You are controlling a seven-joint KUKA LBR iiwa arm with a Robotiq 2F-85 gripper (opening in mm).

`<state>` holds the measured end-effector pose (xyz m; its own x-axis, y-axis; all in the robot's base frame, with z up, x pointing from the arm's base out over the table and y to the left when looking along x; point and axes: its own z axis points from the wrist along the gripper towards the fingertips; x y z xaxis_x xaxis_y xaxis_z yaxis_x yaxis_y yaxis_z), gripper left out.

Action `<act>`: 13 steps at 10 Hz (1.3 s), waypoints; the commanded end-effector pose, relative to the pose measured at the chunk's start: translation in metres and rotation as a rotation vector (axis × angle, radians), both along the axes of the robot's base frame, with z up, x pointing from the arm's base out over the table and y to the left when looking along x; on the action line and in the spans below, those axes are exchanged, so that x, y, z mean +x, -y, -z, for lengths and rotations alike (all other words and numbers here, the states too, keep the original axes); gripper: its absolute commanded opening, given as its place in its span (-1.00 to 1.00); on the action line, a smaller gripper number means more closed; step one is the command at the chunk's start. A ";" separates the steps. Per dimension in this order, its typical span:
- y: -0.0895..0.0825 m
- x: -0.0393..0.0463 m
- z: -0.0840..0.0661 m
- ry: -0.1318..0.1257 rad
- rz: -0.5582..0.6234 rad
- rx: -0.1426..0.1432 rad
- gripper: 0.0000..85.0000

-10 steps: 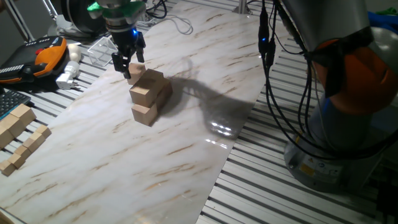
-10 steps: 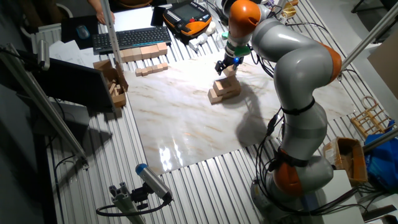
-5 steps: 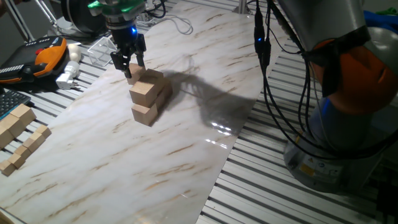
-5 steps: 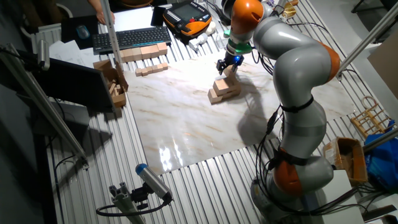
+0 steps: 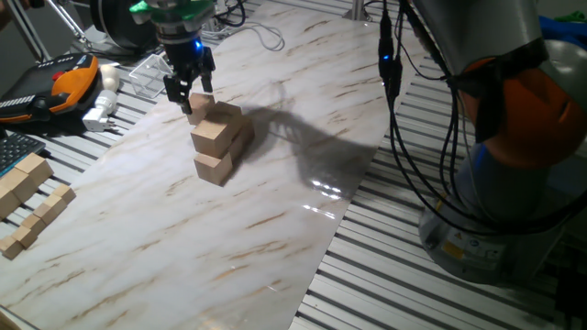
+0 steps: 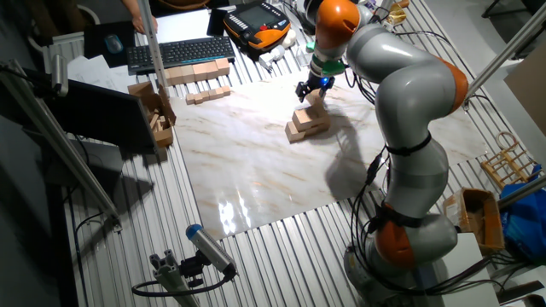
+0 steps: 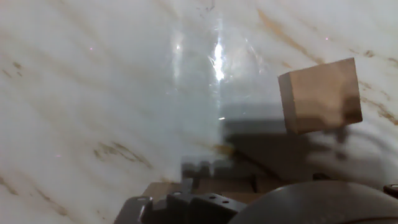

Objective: Stack the blocks into a pyramid shape

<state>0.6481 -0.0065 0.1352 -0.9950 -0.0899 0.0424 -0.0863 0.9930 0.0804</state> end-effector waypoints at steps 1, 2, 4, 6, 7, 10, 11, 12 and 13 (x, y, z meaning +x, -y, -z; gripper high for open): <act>0.015 0.0105 0.001 0.004 -0.011 0.004 1.00; 0.021 0.0172 0.003 0.013 -0.005 0.005 1.00; 0.031 0.0299 0.012 0.028 -0.003 -0.015 1.00; 0.039 0.0420 0.025 0.050 -0.029 -0.002 1.00; 0.041 0.0442 0.030 0.057 -0.036 0.004 1.00; 0.043 0.0485 0.038 0.090 -0.092 -0.037 1.00; 0.043 0.0499 0.041 0.092 -0.101 -0.039 1.00; 0.044 0.0518 0.045 0.098 -0.119 -0.045 1.00; 0.044 0.0537 0.050 0.107 -0.133 -0.056 1.00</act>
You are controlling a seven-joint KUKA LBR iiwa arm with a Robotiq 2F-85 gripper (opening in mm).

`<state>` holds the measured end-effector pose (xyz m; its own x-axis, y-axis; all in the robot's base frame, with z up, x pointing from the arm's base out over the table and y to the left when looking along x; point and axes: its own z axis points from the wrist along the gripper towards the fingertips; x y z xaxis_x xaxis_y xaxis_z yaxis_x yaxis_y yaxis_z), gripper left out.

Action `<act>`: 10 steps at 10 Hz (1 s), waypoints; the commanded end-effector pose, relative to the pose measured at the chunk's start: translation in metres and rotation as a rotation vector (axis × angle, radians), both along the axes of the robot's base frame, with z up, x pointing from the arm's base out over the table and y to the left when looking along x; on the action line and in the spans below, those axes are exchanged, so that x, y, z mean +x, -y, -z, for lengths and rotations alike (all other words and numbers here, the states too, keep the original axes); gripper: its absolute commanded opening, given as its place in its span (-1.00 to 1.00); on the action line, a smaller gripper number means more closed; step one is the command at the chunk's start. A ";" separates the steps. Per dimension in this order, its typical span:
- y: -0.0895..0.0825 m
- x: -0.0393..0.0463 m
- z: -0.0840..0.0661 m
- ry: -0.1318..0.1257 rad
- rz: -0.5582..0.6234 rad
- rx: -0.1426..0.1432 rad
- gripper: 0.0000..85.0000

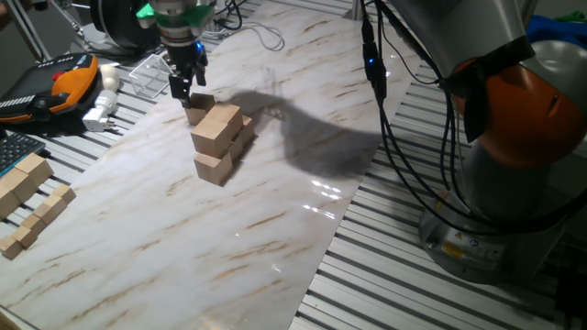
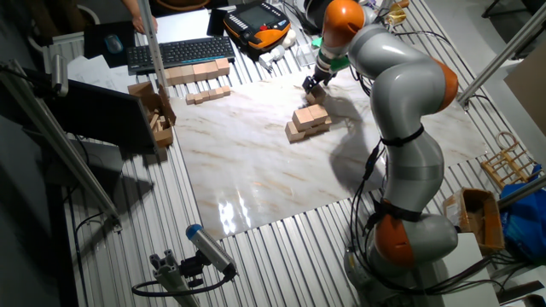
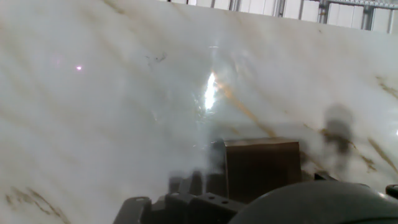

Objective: Stack the blocks into a pyramid shape

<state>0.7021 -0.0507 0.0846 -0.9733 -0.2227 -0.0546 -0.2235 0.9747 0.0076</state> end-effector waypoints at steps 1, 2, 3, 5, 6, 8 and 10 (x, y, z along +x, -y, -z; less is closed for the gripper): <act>0.001 0.0010 0.003 0.001 -0.005 0.003 1.00; 0.003 0.0018 0.005 0.001 -0.010 0.006 1.00; 0.004 0.0020 0.007 0.004 -0.010 0.009 1.00; 0.005 0.0026 0.010 0.007 -0.014 0.010 1.00; 0.006 0.0026 0.012 0.010 -0.014 0.012 1.00; 0.008 0.0021 0.013 0.023 -0.018 0.004 0.60; 0.008 0.0022 0.015 0.030 -0.017 -0.002 0.60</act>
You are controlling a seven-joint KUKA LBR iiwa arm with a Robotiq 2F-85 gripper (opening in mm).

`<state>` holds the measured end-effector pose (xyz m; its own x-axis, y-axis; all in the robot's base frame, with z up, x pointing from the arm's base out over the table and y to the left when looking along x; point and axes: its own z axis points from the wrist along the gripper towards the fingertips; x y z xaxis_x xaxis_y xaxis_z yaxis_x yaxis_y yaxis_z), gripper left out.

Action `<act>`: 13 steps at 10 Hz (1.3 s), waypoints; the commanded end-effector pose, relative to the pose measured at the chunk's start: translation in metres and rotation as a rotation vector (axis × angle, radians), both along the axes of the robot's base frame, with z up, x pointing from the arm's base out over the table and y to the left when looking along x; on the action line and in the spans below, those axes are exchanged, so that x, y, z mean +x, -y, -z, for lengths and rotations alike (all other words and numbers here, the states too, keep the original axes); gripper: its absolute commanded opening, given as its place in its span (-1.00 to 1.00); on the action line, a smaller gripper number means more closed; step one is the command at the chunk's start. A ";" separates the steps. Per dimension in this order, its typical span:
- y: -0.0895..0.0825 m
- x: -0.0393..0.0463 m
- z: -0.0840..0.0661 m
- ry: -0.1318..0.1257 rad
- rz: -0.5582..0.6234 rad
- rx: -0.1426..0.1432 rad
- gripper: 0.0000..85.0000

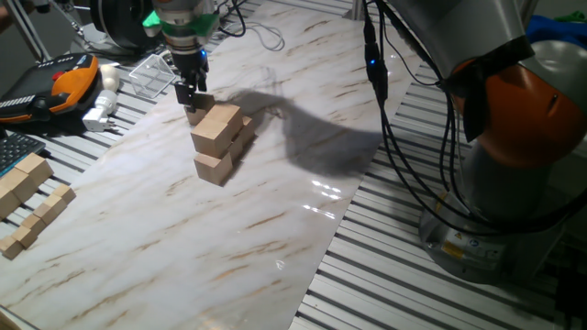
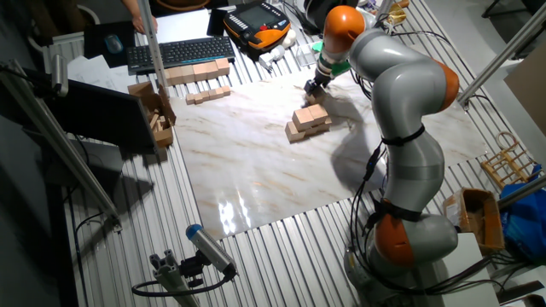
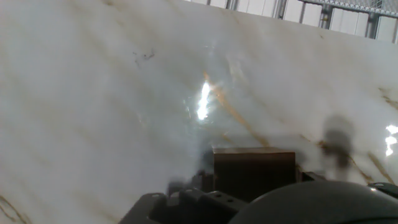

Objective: Stack the blocks into a pyramid shape

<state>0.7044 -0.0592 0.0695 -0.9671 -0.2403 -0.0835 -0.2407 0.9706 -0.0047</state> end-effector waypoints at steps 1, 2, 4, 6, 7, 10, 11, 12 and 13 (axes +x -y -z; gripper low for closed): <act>0.000 0.0004 0.002 0.002 -0.002 -0.003 0.60; 0.001 0.0009 0.006 0.010 -0.005 0.000 0.60; 0.003 0.0012 0.011 0.015 -0.008 0.008 0.60; 0.002 0.0006 0.007 0.012 -0.026 0.007 0.20; 0.003 0.0003 0.007 0.011 -0.042 0.006 -0.60; 0.003 -0.0027 -0.006 -0.029 -0.036 0.007 -1.00; 0.001 -0.0080 -0.023 -0.057 -0.002 0.029 -1.00; -0.003 -0.0169 -0.045 -0.082 0.035 0.047 -1.00; -0.008 -0.0310 -0.071 -0.108 0.085 0.064 -1.00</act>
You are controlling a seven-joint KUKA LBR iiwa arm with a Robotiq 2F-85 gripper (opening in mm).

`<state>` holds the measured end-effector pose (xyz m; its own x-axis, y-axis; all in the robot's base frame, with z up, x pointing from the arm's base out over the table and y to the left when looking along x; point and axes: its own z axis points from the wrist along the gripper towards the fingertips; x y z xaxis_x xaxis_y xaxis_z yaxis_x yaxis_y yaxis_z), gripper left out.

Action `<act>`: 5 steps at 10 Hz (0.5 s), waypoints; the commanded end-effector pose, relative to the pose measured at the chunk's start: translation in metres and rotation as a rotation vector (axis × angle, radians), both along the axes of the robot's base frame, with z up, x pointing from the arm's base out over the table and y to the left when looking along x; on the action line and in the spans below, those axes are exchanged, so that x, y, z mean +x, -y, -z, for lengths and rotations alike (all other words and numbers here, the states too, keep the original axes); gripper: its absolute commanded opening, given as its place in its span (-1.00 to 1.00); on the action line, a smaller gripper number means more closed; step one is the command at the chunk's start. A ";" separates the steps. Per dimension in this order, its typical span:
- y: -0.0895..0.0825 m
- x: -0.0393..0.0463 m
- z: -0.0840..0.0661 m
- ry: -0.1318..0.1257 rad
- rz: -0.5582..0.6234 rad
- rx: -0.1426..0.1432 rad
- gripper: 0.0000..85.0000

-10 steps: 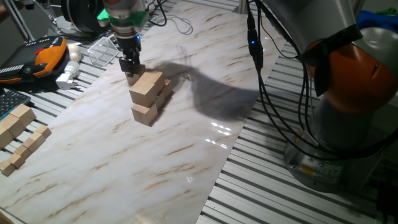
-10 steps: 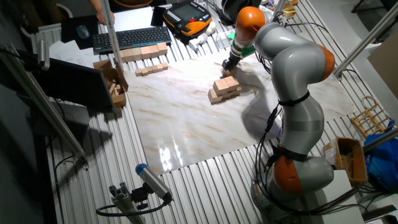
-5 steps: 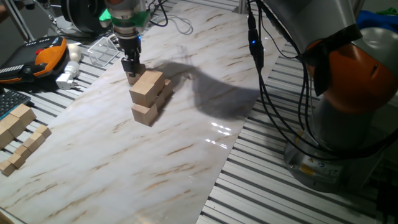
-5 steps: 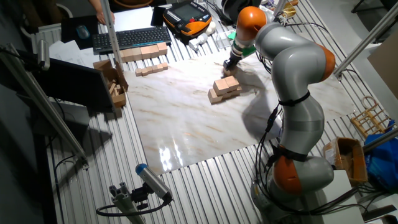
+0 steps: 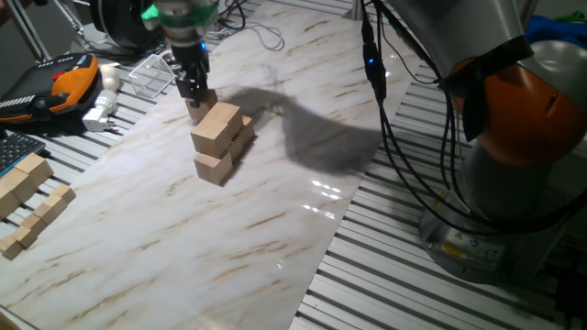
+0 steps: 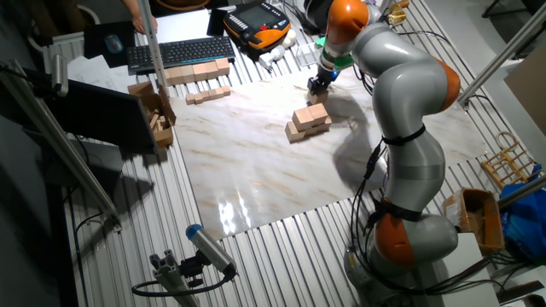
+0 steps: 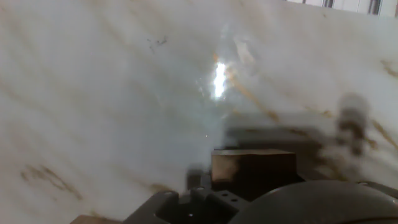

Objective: Stack the blocks into a pyramid shape

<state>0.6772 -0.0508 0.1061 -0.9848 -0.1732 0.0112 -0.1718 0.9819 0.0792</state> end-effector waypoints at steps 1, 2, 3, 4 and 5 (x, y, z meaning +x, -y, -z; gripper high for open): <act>-0.004 -0.0153 -0.054 -0.010 0.050 0.001 -1.00; -0.006 -0.0233 -0.068 -0.011 0.059 -0.017 -1.00; -0.006 -0.0284 -0.074 -0.012 0.073 -0.014 -1.00; -0.006 -0.0296 -0.076 -0.009 0.080 -0.008 -1.00; -0.006 -0.0272 -0.073 -0.002 0.092 -0.006 -1.00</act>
<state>0.6503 -0.0449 0.1573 -0.9967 -0.0806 0.0134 -0.0794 0.9941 0.0740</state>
